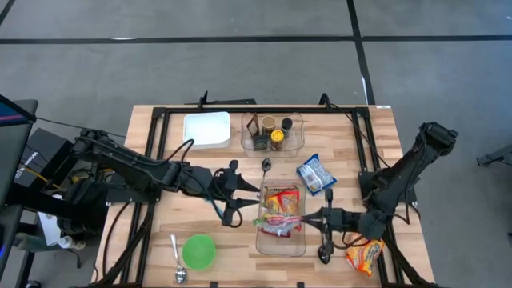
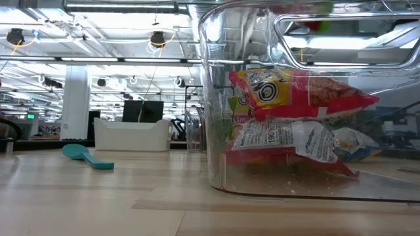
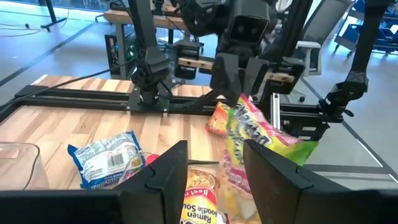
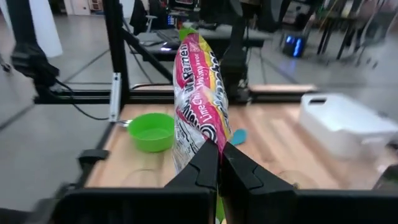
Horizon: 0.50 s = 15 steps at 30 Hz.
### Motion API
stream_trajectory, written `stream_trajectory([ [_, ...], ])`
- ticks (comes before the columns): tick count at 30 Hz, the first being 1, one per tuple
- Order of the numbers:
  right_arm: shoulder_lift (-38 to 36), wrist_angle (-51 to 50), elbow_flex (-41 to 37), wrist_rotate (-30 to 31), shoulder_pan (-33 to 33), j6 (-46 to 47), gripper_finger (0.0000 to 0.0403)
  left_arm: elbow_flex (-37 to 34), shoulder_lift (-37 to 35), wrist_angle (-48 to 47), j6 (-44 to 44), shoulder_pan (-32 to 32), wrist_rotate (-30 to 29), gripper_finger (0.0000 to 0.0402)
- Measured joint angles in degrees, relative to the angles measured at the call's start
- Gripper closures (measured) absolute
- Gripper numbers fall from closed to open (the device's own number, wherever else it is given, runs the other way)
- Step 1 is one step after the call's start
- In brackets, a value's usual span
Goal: Pick & Place Food Item
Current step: Put the green noodle pack into the bottom transparent bin
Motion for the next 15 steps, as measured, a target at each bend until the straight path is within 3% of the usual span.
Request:
stream_trajectory([
  [15, 0.0, -15.7, 2.8, -0.6, 2.1, 26.1, 0.0403, 0.0, 0.0, 0.3, -0.1, 0.0, 0.0, 0.0261],
])
